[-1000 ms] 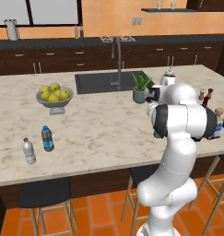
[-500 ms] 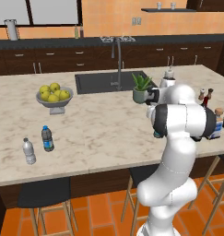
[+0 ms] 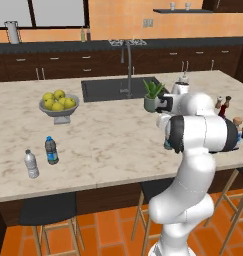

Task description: Move the plastic bottles in the middle to the plastics group, and the glass bottles in the middle to the glass group.

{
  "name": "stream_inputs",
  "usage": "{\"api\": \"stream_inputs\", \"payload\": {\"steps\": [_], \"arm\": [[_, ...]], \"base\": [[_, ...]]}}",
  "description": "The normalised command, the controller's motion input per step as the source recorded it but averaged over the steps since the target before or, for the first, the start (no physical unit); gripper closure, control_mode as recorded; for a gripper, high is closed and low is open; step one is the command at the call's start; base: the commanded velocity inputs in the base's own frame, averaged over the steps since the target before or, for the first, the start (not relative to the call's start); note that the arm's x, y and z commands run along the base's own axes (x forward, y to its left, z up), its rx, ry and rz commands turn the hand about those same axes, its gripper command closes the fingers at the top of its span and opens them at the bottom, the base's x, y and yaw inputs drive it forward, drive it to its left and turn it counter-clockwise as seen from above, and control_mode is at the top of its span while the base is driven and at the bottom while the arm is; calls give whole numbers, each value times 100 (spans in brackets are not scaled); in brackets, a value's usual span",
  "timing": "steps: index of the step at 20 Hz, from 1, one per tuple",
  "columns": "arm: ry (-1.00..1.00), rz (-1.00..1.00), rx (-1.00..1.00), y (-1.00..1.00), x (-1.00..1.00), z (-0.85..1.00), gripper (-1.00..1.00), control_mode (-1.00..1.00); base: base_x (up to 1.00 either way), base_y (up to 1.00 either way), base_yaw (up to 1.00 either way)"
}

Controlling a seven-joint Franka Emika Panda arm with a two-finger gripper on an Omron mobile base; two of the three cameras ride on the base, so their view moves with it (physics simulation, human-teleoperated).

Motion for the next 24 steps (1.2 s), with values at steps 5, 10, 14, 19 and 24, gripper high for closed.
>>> {"api": "stream_inputs", "payload": {"steps": [5,10,14,19,24], "arm": [[-5,22,0,98,-21,41,100,-100],[0,29,0,100,-10,24,100,-100],[0,28,0,100,-8,6,100,-100],[-1,22,0,100,-10,0,100,-100],[-1,23,0,100,-11,0,100,-100]], "base": [[0,0,0],[0,0,0],[0,0,0],[0,0,0],[0,0,0]]}}
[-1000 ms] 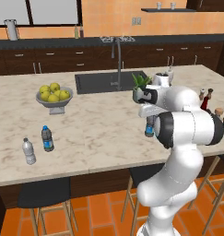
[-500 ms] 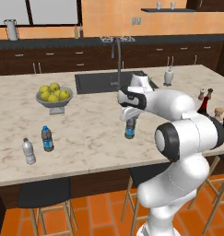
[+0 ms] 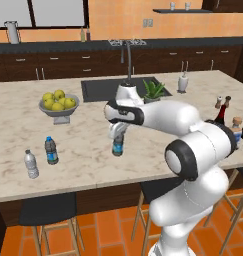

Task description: Move the plastic bottles in the middle to the plastics group, and the glass bottles in the middle to the glass group.

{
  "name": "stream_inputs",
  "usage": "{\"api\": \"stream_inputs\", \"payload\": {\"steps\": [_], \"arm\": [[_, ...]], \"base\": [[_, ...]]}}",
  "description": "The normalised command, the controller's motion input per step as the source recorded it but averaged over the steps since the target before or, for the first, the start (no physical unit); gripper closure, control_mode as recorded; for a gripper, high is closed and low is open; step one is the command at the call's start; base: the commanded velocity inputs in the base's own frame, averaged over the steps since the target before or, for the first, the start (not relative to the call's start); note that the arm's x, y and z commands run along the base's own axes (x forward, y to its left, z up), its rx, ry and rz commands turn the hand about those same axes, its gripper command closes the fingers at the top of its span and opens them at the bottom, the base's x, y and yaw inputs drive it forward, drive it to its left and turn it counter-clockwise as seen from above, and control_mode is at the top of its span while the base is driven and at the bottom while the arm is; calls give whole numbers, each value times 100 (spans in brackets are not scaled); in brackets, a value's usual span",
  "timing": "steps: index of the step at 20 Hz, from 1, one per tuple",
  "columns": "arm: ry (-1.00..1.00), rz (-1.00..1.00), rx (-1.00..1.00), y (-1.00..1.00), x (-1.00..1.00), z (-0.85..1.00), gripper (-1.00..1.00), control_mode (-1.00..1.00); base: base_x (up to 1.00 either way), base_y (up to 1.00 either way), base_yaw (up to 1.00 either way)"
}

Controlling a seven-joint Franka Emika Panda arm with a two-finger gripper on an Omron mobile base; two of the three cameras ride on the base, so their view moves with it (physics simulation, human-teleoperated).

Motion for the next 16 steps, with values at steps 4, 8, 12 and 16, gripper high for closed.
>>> {"api": "stream_inputs", "payload": {"steps": [4,8,12,16], "arm": [[-5,21,0,100,-4,5,100,-100],[-9,19,0,100,0,9,100,-100],[-2,16,0,100,-1,1,100,-100],[0,14,0,95,-7,0,100,-100]], "base": [[0,0,0],[0,0,0],[0,0,0],[0,0,0]]}}
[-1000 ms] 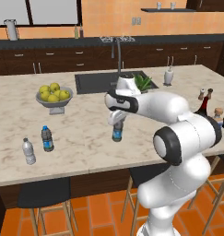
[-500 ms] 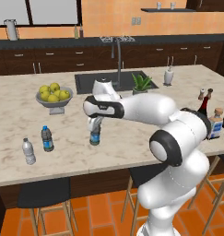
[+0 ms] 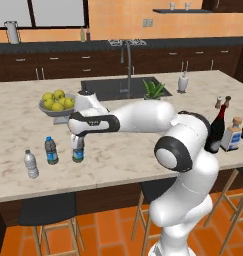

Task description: Move the plastic bottles in the middle to the plastics group, and the glass bottles in the middle to the glass group.

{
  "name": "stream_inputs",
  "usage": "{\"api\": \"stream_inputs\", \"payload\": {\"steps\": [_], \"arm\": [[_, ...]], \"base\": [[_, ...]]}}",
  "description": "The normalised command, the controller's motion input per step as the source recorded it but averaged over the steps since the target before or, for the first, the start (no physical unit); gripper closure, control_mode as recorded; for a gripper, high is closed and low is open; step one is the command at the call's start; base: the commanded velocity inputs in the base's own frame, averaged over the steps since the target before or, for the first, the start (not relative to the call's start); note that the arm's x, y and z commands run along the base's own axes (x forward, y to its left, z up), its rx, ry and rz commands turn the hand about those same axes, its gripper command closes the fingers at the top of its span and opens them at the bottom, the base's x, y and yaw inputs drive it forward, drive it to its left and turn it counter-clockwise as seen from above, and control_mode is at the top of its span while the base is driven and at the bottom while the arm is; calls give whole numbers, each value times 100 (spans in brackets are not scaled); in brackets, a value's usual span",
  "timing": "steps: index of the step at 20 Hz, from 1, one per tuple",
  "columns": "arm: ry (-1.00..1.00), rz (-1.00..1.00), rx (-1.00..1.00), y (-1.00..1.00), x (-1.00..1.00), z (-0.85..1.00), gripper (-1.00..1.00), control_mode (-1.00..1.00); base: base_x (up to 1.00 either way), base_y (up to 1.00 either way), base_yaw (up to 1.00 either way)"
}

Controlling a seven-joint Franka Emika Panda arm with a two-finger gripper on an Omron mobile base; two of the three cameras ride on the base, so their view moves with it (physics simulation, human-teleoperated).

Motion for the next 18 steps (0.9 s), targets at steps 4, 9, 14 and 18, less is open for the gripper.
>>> {"api": "stream_inputs", "payload": {"steps": [4,9,14,18], "arm": [[3,11,-1,54,0,-19,100,-100],[6,0,-2,15,10,-53,100,-100],[0,0,-2,18,19,-42,100,-100],[0,-1,-9,17,26,-2,100,-100]], "base": [[0,0,0],[0,0,0],[0,0,0],[0,0,0]]}}
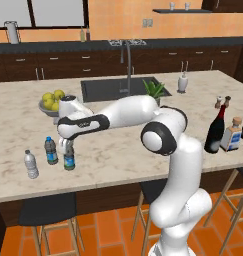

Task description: Move the plastic bottles in the middle to the plastics group, and the glass bottles in the middle to the glass group.

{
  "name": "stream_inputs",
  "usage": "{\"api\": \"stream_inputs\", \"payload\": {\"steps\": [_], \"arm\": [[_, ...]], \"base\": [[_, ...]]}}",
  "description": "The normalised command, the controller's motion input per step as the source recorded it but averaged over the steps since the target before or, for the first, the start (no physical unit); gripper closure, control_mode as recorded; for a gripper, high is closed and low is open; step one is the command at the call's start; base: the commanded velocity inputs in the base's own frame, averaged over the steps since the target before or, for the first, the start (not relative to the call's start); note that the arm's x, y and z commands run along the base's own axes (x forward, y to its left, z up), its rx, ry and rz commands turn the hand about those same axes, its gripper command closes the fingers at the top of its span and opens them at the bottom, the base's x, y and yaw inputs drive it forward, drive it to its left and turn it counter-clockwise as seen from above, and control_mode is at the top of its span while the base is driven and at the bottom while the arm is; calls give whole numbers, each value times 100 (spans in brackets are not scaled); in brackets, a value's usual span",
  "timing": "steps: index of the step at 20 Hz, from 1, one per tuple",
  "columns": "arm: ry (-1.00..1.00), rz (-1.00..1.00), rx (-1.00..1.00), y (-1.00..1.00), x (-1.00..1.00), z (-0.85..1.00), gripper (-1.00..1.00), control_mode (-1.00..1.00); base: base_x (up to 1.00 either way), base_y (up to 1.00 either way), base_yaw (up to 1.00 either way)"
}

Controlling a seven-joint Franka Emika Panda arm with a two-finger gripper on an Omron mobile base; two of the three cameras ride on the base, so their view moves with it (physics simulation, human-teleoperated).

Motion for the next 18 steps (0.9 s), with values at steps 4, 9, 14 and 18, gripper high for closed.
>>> {"api": "stream_inputs", "payload": {"steps": [4,9,14,18], "arm": [[0,-2,-7,18,29,12,100,-100],[-4,-1,0,0,9,0,100,-100],[-1,-1,0,-2,-5,0,100,-100],[0,-2,0,-4,-4,0,-100,-100]], "base": [[0,0,0],[0,0,0],[0,0,0],[0,0,0]]}}
